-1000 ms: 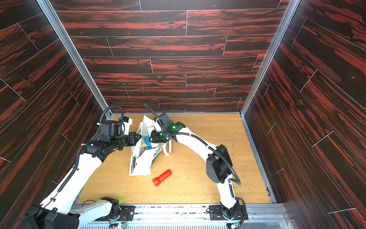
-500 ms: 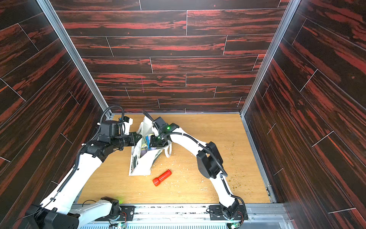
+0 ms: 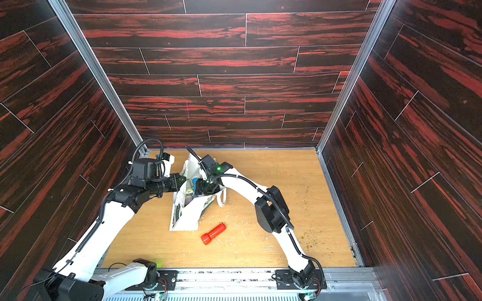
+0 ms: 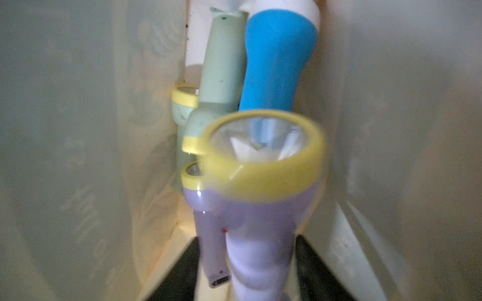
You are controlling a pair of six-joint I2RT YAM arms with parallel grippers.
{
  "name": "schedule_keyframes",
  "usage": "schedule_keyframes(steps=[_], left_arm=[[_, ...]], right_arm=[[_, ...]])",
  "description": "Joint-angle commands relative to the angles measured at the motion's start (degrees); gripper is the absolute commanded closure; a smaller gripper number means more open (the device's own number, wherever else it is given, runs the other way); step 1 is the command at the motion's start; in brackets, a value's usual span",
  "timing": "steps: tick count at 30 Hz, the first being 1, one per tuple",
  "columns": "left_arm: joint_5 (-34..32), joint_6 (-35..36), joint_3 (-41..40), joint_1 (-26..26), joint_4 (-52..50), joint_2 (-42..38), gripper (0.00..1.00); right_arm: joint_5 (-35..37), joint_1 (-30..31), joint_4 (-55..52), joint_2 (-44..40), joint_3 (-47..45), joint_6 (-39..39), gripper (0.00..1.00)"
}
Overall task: Put the flashlights into the tote bags
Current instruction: Place the flashlight in the canvas bag.
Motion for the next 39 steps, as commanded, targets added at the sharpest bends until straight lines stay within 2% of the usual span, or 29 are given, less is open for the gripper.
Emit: schedule_keyframes(steps=[1,4,10,20,28,31,34,37,39], left_arm=[[-0.8,1.3,1.6,-0.4,-0.9,-0.6,1.00],[-1.2,1.5,1.7,-0.4,-0.9,-0.6,1.00],[-2.5,1.7,1.6,-0.4,-3.3,-0.8,1.00],[-8.6,1.6,1.6,-0.4,-5.0,-1.0,1.00],[-8.8,1.1,1.7,-0.4,-4.6,-0.5,1.00],[-11.4,0.5,1.7,-0.3,-4.9,-0.6,1.00],[-16.5,-0.2,1.9,-0.3,-5.6,-0.8,1.00],[-20.7,-0.9,2.4,-0.3,-6.5,-0.8,1.00],[-23.6,-1.4,2.7,-0.2,-7.1,-1.2,1.00]], right_arm=[[1.2,0.1,-2.5,0.7,1.7,0.2,0.29],[2.3,0.1,-2.4,-0.8,2.5,0.1,0.24],[5.4,0.1,-0.2,-7.7,1.0,-0.1,0.23],[12.3,0.3,11.6,-26.3,-15.7,1.0,0.24],[14.4,0.8,16.9,-34.6,-26.3,2.9,0.26],[19.4,2.6,16.9,-38.0,-29.7,4.1,0.26],[27.8,6.3,16.6,-42.0,-34.3,6.4,0.26],[36.5,9.9,16.2,-46.4,-40.6,12.1,0.26],[39.9,11.5,16.0,-49.0,-45.2,16.6,0.26]])
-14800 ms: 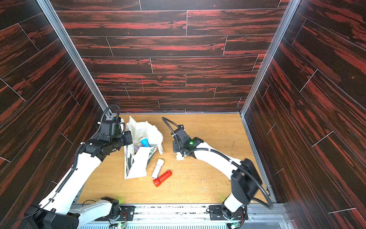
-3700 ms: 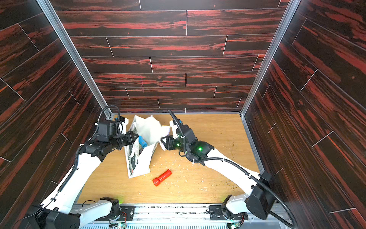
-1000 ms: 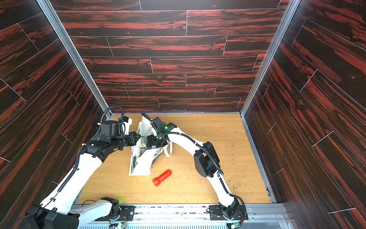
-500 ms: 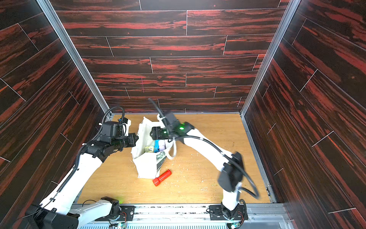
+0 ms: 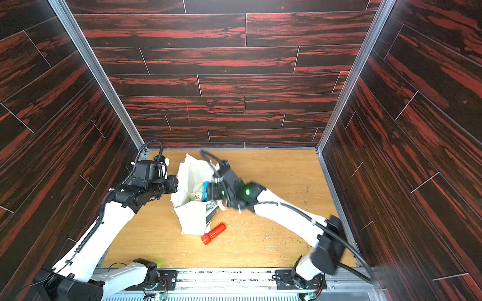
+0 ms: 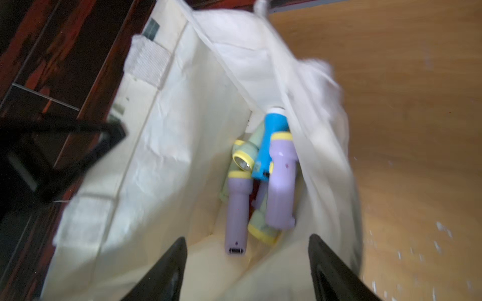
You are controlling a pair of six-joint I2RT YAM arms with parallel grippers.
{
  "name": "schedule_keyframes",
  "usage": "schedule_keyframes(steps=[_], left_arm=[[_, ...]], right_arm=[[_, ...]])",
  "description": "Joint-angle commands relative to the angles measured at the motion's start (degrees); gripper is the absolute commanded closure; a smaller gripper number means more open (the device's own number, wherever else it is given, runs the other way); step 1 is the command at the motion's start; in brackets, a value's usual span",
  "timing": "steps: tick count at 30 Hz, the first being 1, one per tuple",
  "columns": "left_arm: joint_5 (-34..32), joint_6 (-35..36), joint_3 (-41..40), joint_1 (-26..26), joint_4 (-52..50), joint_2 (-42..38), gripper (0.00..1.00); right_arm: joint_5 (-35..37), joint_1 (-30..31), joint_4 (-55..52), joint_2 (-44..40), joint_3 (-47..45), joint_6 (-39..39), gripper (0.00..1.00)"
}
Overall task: Put the flashlights into the tote bags
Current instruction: Place the flashlight in the canvas bag, then pick up the flashlight from the center of the board.
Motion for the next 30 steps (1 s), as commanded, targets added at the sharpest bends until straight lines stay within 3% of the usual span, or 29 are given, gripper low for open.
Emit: schedule_keyframes(steps=[1,4,10,22,26,30], left_arm=[[-9.0,-1.1,2.3,0.4,-2.0,-1.3,1.00],[-13.5,-1.8,2.3,0.7,-2.6,-2.4,1.00],[-17.1,-2.6,2.1,1.8,-3.4,-3.7,1.00],[-15.3,-2.7,1.7,2.7,-3.7,-3.5,1.00],[-15.6,-2.6,1.6,2.8,-3.7,-3.4,1.00],[-18.5,-3.4,1.7,3.1,-4.3,-4.0,1.00]], right_arm=[[10.9,2.2,-1.2,-5.9,-6.4,10.1,0.26],[12.7,3.9,-1.9,-8.5,-12.8,17.0,0.27],[13.7,6.7,-1.3,-10.5,-18.6,22.8,0.28],[17.5,9.7,9.4,-17.7,-21.5,14.3,0.20],[17.1,9.7,10.8,-19.1,-23.5,15.1,0.20],[17.8,9.7,3.7,-15.6,-22.0,20.6,0.26]])
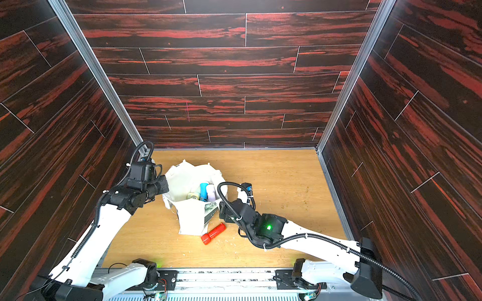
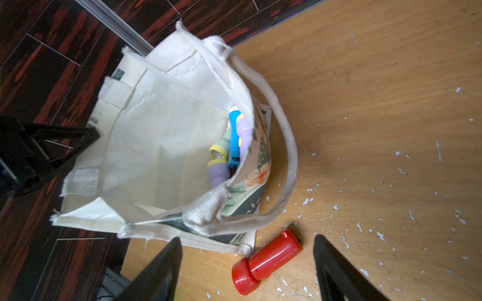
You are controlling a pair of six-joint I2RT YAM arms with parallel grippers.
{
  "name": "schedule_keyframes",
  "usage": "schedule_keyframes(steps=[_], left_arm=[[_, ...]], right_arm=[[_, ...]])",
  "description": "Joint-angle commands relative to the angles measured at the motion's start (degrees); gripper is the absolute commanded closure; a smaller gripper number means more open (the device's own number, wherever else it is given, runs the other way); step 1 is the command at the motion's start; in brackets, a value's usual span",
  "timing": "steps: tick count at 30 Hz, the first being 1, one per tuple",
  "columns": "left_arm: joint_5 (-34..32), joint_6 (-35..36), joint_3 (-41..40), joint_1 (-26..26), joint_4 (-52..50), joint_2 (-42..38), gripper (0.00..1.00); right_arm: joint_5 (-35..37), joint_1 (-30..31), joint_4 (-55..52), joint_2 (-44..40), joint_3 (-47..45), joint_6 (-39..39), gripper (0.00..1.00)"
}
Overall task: Put the flashlights into the tote bags
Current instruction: Pick up the flashlight from the center of the board.
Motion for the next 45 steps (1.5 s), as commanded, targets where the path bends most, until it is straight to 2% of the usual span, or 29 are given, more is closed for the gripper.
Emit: schedule_keyframes(steps=[1,7,12,17,26,32,45], left_arm=[[-6.3,-1.2,1.5,1.0,-0.5,-2.4,1.00],[-10.7,-2.9,0.8,3.8,-2.0,-4.9,1.00],[-8.6,-3.0,0.0,4.9,-1.9,-5.3,1.00],[-8.0,-3.0,-0.2,5.1,-1.8,-5.5,1.00],[-6.9,-2.8,-0.7,5.2,-1.7,-5.8,1.00],[-6.7,-2.6,-0.9,5.3,-1.6,-6.0,1.00],[-5.9,-2.6,-1.2,5.4,-1.2,-5.7,1.00]], right_arm=[[1.6,0.2,-6.4,3.5,1.4,5.6,0.28],[-3.0,-0.3,-6.7,8.5,-0.6,11.4,0.29],[-10.3,-1.8,-8.0,16.0,2.2,11.6,0.29],[-14.4,-2.2,-12.2,23.8,7.5,11.8,0.30],[-21.9,-3.7,-13.7,33.8,13.0,11.6,0.24],[-25.2,-4.3,-13.4,37.5,14.1,11.6,0.25],[-29.0,-5.5,-10.7,41.9,14.8,11.2,0.34]])
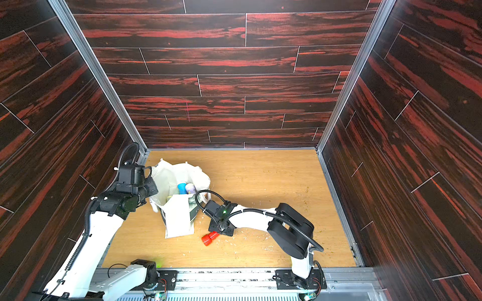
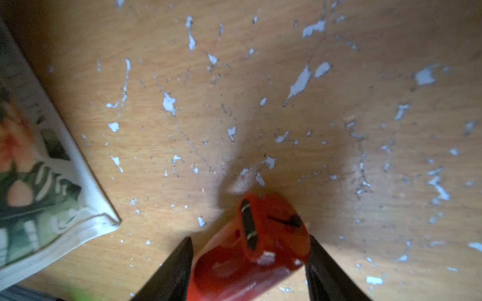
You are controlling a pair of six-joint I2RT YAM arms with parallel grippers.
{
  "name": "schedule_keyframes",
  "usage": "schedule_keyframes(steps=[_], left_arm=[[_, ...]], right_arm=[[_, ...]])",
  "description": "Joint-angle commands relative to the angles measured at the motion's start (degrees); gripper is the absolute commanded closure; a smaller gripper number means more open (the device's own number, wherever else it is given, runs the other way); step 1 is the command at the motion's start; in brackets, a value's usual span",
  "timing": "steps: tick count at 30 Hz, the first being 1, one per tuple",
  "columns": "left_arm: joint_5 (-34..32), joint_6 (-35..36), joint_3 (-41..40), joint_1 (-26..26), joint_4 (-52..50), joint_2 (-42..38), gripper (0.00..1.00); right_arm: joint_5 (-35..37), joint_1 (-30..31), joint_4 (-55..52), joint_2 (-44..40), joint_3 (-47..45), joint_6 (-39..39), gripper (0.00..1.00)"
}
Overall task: Put the flashlights into the tote bags
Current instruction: Pick up the flashlight from the center of the board.
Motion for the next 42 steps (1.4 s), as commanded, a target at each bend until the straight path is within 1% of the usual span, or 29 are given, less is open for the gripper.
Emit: schedule_keyframes(steps=[1,9,14,16,20,24,30,32,33,37,40,42], left_arm=[[-0.6,-0.4,-0.5,0.5,2.0,-1.4,1.00],[-0.1,-0.4,-0.5,0.5,2.1,-1.2,1.00],[0.6,-0.3,-0.5,0.5,2.2,-1.0,1.00],[1.2,-0.2,-0.5,0.5,2.3,-1.0,1.00],[3.8,-0.1,-0.6,0.5,3.2,-0.8,1.00],[10.8,0.2,-0.6,0.5,5.3,-0.1,1.00],[25.3,-0.3,0.3,0.4,9.9,2.2,1.00],[28.4,-0.6,0.7,0.0,10.7,2.9,1.00],[29.8,-0.8,0.9,-0.4,13.1,3.1,1.00],[33.7,-1.3,1.4,-2.7,14.9,4.1,1.00],[35.1,-1.6,1.5,-4.6,16.2,4.7,1.00],[35.7,-1.9,1.5,-5.4,16.8,4.8,1.00]], right_arm=[[-1.6,-0.3,-0.7,2.9,1.1,0.5,0.35],[-2.5,-0.9,-0.2,4.2,0.7,0.5,0.42],[-2.3,-1.2,0.6,3.4,-0.3,1.0,0.54],[-1.9,-1.3,0.7,3.0,-0.6,1.0,0.60],[-0.8,-1.7,1.8,0.3,-2.1,1.4,0.70],[3.3,-2.3,4.2,-5.9,-5.2,1.3,0.75],[13.4,-4.1,1.5,-17.9,-8.7,0.2,0.81],[16.5,-4.9,0.2,-21.8,-9.4,-0.3,0.82],[18.2,-5.3,-0.7,-23.8,-9.6,-0.8,0.83],[23.0,-7.1,-2.8,-30.3,-9.0,-4.5,0.84],[23.0,-9.4,-3.0,-33.5,-7.4,-8.3,0.87],[22.8,-10.5,-1.3,-35.2,-6.5,-11.7,0.89]])
